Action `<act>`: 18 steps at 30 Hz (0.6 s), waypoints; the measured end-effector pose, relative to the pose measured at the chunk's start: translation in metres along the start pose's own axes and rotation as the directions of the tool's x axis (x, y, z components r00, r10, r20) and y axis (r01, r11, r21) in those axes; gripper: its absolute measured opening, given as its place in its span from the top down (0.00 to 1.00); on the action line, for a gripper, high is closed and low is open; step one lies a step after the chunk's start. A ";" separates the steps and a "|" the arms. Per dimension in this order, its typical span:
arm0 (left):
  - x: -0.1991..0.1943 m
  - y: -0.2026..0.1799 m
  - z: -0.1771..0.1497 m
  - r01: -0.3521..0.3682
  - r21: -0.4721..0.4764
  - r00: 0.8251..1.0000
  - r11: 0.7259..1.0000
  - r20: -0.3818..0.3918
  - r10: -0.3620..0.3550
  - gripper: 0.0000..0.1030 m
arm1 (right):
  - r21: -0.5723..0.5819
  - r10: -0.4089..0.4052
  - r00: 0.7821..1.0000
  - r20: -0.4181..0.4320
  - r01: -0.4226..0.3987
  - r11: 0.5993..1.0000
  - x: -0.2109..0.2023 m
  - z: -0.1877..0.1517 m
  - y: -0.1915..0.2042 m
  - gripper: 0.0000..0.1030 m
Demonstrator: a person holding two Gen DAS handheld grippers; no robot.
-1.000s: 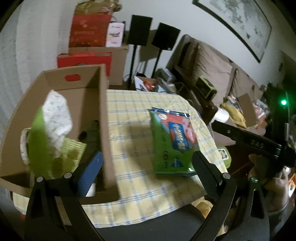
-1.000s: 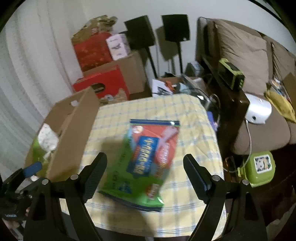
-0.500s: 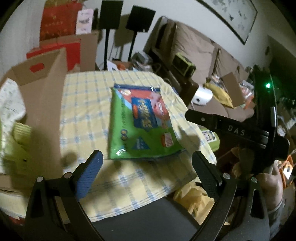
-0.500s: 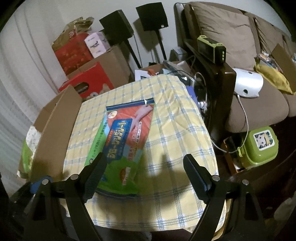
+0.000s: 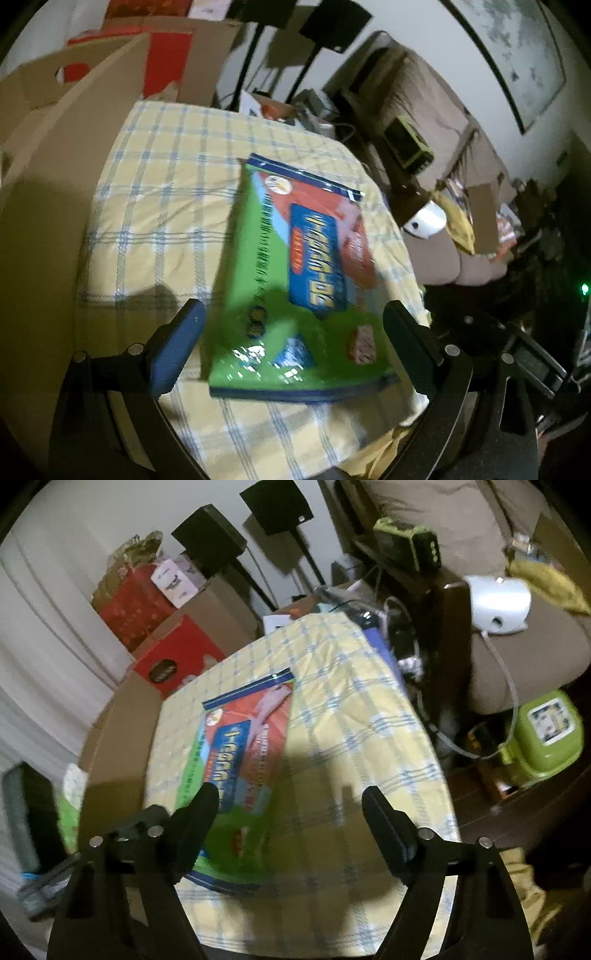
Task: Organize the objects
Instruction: 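Grasp the green-and-red packaged bag with both tools and lift it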
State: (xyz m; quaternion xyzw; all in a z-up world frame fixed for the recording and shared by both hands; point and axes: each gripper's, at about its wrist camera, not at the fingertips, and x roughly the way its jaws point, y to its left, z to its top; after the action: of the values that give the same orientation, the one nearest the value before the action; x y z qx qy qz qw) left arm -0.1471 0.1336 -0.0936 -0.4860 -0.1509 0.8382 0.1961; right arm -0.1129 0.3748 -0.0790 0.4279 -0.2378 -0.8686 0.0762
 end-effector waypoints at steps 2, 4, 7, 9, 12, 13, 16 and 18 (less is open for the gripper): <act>0.006 0.007 0.003 0.006 -0.022 1.000 1.000 0.003 -0.006 0.06 | 0.025 0.052 0.999 -0.008 -0.052 0.998 0.005 0.002 -0.002 0.21; 0.010 0.011 0.006 -0.006 -0.032 1.000 0.999 0.008 0.006 0.08 | 0.044 0.070 0.997 -0.009 -0.070 0.997 0.011 0.005 -0.002 0.24; 0.019 0.017 0.012 -0.015 -0.049 1.000 0.999 0.003 0.015 0.08 | 0.061 0.096 0.995 -0.032 -0.094 0.994 0.025 0.009 -0.002 0.39; 0.025 0.021 0.015 -0.010 -0.067 1.000 0.998 -0.006 0.009 0.10 | 0.069 0.105 0.993 -0.051 -0.102 0.992 0.034 0.011 -0.001 0.47; 0.031 0.023 0.017 -0.005 -0.066 1.000 0.998 -0.005 0.004 0.18 | 0.059 0.099 0.993 -0.062 -0.095 0.994 0.043 0.014 0.002 0.52; 0.033 0.022 0.017 0.002 -0.058 1.000 0.998 -0.014 -0.003 0.24 | 0.052 0.096 0.993 -0.068 -0.092 0.994 0.047 0.014 0.004 0.57; 0.037 0.017 0.016 0.005 -0.031 1.000 1.000 -0.019 -0.005 0.38 | 0.041 0.098 0.990 -0.097 -0.094 0.995 0.057 0.013 0.008 0.65; 0.039 0.012 0.015 -0.007 0.002 1.000 1.000 -0.022 0.007 0.48 | 0.035 0.099 0.989 -0.113 -0.095 0.995 0.064 0.011 0.011 0.68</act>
State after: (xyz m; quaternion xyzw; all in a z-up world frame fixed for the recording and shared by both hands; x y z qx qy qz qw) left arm -0.1798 0.1406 -0.1212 -0.4953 -0.1461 0.8338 0.1951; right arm -0.1620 0.3476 -0.1139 0.4660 -0.2663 -0.8344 0.1256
